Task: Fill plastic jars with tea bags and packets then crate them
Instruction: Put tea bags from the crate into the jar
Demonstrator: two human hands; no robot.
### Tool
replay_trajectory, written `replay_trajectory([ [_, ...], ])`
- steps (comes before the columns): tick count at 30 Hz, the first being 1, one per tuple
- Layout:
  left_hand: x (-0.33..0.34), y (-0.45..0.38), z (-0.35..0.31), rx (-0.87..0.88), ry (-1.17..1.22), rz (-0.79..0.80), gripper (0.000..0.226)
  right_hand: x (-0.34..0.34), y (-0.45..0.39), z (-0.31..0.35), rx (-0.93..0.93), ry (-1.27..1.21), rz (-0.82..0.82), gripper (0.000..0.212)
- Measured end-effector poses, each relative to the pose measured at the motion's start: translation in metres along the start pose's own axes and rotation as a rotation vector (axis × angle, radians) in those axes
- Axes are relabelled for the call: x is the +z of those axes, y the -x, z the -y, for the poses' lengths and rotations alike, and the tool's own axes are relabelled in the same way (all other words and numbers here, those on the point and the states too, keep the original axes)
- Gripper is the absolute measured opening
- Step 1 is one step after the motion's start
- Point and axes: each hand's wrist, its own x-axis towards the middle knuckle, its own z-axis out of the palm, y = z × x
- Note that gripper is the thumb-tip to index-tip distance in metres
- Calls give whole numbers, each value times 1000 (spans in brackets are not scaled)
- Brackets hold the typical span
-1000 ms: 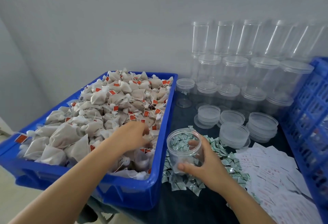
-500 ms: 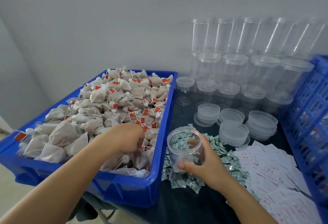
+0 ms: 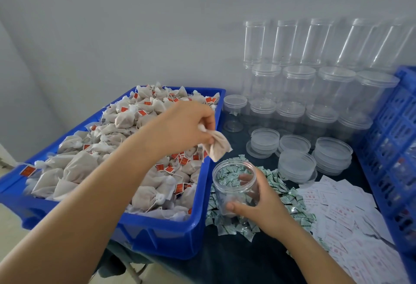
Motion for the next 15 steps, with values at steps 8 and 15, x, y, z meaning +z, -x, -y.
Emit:
replay_trajectory([
  [8, 42, -9, -19, 41, 42, 74, 10, -1, 0, -3, -18, -15, -7, 97],
  [15, 50, -9, -5, -3, 160, 47, 34, -1, 2, -4, -43, -53, -2, 99],
])
